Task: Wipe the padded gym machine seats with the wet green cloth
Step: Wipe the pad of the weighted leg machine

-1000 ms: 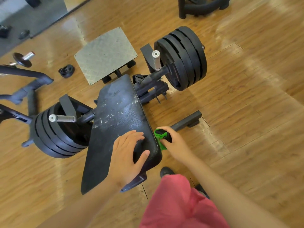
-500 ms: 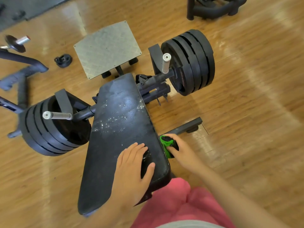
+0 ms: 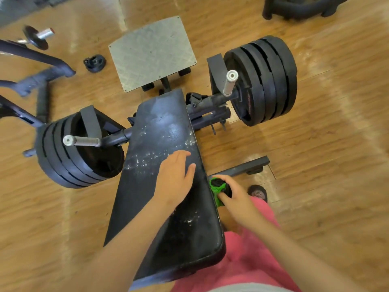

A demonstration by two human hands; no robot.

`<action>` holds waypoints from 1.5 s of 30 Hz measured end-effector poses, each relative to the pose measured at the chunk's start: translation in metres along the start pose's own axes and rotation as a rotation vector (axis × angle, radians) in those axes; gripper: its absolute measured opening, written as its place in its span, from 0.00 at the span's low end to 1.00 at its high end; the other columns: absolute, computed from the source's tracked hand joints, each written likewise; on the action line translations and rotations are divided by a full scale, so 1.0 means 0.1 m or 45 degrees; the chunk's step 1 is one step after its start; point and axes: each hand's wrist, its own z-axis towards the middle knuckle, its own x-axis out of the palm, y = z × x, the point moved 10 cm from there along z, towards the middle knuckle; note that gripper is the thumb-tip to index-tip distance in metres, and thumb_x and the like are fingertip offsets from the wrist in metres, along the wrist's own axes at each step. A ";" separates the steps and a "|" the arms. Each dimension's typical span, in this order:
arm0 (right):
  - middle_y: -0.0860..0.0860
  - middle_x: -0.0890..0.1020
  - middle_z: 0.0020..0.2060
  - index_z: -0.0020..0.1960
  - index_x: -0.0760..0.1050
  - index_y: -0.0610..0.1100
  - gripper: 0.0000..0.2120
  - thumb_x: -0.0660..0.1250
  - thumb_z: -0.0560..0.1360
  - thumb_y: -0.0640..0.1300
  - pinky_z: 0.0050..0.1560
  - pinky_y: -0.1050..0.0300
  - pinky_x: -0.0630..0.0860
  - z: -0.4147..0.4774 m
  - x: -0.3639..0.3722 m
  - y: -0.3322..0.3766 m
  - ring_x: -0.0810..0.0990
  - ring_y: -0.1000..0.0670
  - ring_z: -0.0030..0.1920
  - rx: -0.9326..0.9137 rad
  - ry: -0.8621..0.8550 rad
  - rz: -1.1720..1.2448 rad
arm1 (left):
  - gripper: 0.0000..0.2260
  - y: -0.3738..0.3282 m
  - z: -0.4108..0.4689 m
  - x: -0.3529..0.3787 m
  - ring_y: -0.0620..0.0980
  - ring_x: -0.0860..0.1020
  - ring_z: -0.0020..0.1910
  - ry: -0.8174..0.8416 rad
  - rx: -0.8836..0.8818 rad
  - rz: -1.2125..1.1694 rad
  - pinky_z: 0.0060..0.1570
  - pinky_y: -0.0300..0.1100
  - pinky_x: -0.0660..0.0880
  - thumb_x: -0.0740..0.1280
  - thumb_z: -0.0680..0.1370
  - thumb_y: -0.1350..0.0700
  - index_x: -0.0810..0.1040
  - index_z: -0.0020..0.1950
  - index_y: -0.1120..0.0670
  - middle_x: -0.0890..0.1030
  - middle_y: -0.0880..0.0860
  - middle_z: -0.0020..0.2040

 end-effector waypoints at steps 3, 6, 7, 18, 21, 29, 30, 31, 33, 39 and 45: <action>0.52 0.79 0.53 0.58 0.74 0.48 0.22 0.62 0.72 0.25 0.55 0.76 0.66 0.36 0.00 0.03 0.75 0.62 0.54 -0.020 0.052 -0.061 | 0.12 0.04 0.16 0.25 0.54 0.75 0.56 0.069 0.009 0.112 0.60 0.46 0.66 0.63 0.80 0.56 0.75 0.62 0.57 0.78 0.52 0.58; 0.52 0.78 0.53 0.60 0.75 0.45 0.20 0.63 0.73 0.27 0.54 0.77 0.65 0.58 -0.02 0.05 0.74 0.61 0.54 -0.024 0.093 -0.121 | 0.10 0.06 0.18 0.29 0.53 0.76 0.53 0.011 -0.008 0.109 0.56 0.46 0.69 0.62 0.78 0.55 0.77 0.57 0.56 0.79 0.51 0.54; 0.52 0.79 0.53 0.60 0.75 0.45 0.20 0.64 0.73 0.28 0.55 0.76 0.66 0.59 -0.01 0.04 0.74 0.60 0.54 -0.018 0.105 -0.110 | 0.11 0.07 0.17 0.27 0.52 0.76 0.52 -0.015 -0.011 0.096 0.56 0.46 0.69 0.62 0.77 0.55 0.78 0.56 0.55 0.79 0.50 0.53; 0.57 0.80 0.51 0.56 0.74 0.51 0.19 0.65 0.75 0.29 0.55 0.70 0.71 0.06 -0.01 -0.02 0.77 0.63 0.54 0.124 0.278 0.073 | 0.15 0.10 0.19 0.28 0.48 0.74 0.53 -0.071 -0.026 0.016 0.58 0.45 0.68 0.56 0.76 0.50 0.77 0.55 0.53 0.77 0.46 0.53; 0.60 0.79 0.50 0.54 0.73 0.54 0.20 0.64 0.75 0.30 0.52 0.70 0.72 0.29 0.02 -0.06 0.77 0.64 0.50 0.107 0.240 0.065 | 0.13 0.10 0.19 0.28 0.45 0.73 0.54 -0.071 -0.038 0.007 0.58 0.41 0.66 0.57 0.76 0.50 0.77 0.56 0.52 0.77 0.45 0.53; 0.52 0.79 0.51 0.57 0.74 0.48 0.16 0.64 0.75 0.31 0.57 0.57 0.73 1.21 0.05 -0.29 0.77 0.51 0.56 0.072 0.065 0.034 | 0.12 0.11 0.21 0.28 0.39 0.70 0.55 -0.070 -0.051 -0.016 0.61 0.38 0.63 0.59 0.76 0.51 0.76 0.57 0.50 0.75 0.42 0.54; 0.53 0.79 0.51 0.57 0.75 0.47 0.16 0.65 0.75 0.31 0.57 0.58 0.73 1.24 0.05 -0.28 0.77 0.51 0.56 0.070 0.071 0.025 | 0.11 0.12 0.21 0.28 0.39 0.70 0.55 -0.071 -0.048 -0.020 0.61 0.38 0.63 0.60 0.76 0.52 0.76 0.57 0.50 0.75 0.42 0.54; 0.53 0.79 0.51 0.58 0.75 0.46 0.16 0.65 0.74 0.31 0.57 0.59 0.73 1.25 0.04 -0.28 0.77 0.52 0.56 0.071 0.080 0.013 | 0.11 0.12 0.20 0.29 0.39 0.70 0.55 -0.072 -0.045 -0.025 0.60 0.38 0.63 0.60 0.76 0.53 0.75 0.56 0.50 0.75 0.42 0.54; 0.53 0.79 0.53 0.60 0.75 0.45 0.16 0.67 0.75 0.32 0.58 0.61 0.73 1.19 0.02 -0.24 0.77 0.53 0.57 0.057 0.097 0.005 | 0.10 0.13 0.20 0.29 0.39 0.70 0.55 -0.070 -0.045 -0.039 0.60 0.38 0.63 0.61 0.76 0.53 0.75 0.56 0.49 0.75 0.42 0.54; 0.59 0.79 0.54 0.59 0.74 0.53 0.20 0.68 0.74 0.32 0.60 0.66 0.72 0.70 -0.01 -0.14 0.76 0.60 0.58 0.058 0.162 0.091 | 0.09 0.16 0.21 0.30 0.38 0.69 0.56 -0.064 -0.049 -0.054 0.59 0.38 0.63 0.62 0.76 0.53 0.74 0.57 0.48 0.74 0.41 0.54; 0.60 0.78 0.51 0.54 0.72 0.56 0.21 0.68 0.73 0.30 0.57 0.67 0.71 0.87 -0.01 -0.27 0.77 0.63 0.55 0.071 0.056 0.201 | 0.10 0.16 0.21 0.31 0.34 0.67 0.56 -0.052 -0.069 -0.076 0.60 0.32 0.60 0.60 0.76 0.51 0.73 0.56 0.46 0.73 0.40 0.54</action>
